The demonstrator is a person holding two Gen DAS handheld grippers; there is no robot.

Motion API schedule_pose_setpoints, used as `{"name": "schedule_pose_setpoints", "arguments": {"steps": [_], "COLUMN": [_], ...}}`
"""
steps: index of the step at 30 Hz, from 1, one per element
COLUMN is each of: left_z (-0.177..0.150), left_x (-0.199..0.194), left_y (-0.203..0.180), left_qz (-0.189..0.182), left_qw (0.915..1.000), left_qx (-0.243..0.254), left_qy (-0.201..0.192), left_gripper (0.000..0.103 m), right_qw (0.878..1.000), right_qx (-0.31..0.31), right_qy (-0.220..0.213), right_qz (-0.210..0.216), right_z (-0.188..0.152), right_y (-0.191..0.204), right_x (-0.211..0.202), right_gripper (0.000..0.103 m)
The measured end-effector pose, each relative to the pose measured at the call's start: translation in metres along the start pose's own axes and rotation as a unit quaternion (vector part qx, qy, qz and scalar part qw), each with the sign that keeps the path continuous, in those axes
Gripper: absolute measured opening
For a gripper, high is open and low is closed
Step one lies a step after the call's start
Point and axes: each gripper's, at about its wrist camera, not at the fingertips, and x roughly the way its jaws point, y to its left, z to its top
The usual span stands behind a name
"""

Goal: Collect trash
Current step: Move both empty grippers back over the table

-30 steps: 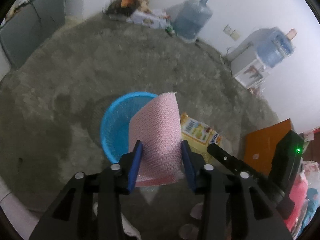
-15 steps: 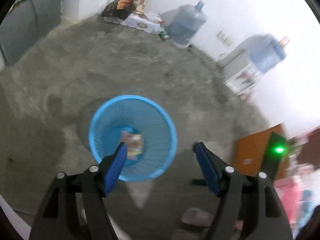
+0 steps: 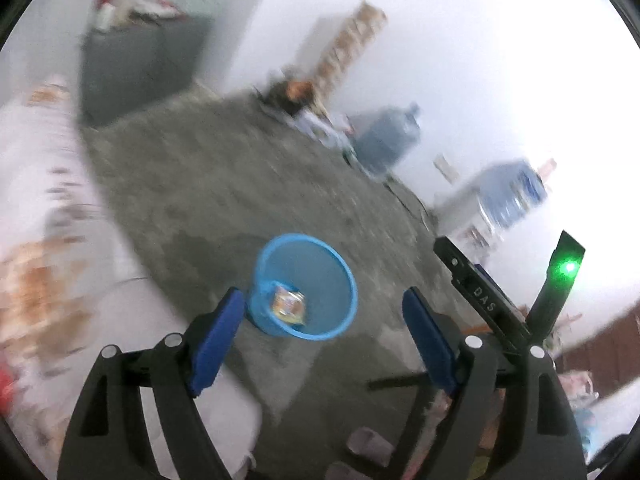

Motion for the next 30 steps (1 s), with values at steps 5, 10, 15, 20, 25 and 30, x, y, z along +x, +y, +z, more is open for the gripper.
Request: {"name": "schedule_pose_setpoints", "arguments": {"steps": [5,10,15,20,25,30], "left_z": [-0.021,-0.060,-0.093,-0.112,-0.106,-0.092], "left_x": [-0.105,-0.203,-0.265,-0.282,-0.268,-0.235], "left_y": [0.036,0.083,0.118,0.142,0.159,0.166], "left_qz": [0.067,0.154,0.214,0.245,0.256,0.291], "left_qw": [0.9941,0.9721,0.9475,0.9387,0.9428,0.9432], "left_qx": [-0.032,-0.091,-0.129,-0.120,-0.094,-0.052], "left_qy": [-0.079,-0.152,-0.200,-0.211,-0.191,-0.151], "left_gripper": [0.085,0.091,0.092,0.092,0.087,0.073], "right_qw": [0.990,0.970,0.944,0.927,0.920,0.905], "right_qx": [-0.124,-0.205,-0.227,-0.227,-0.210,-0.185], "right_qy": [-0.020,-0.028,-0.020,-0.010,0.036,0.104], "right_qz": [0.068,0.130,0.239,0.298,0.329,0.369], "right_z": [-0.017,-0.034,-0.037,-0.037,-0.033,-0.043], "right_y": [0.057,0.106,0.144,0.176,0.202,0.226], "right_x": [-0.035,-0.059,-0.078,-0.087,-0.079,-0.067], "right_gripper": [0.095,0.095,0.095,0.095,0.095,0.092]}}
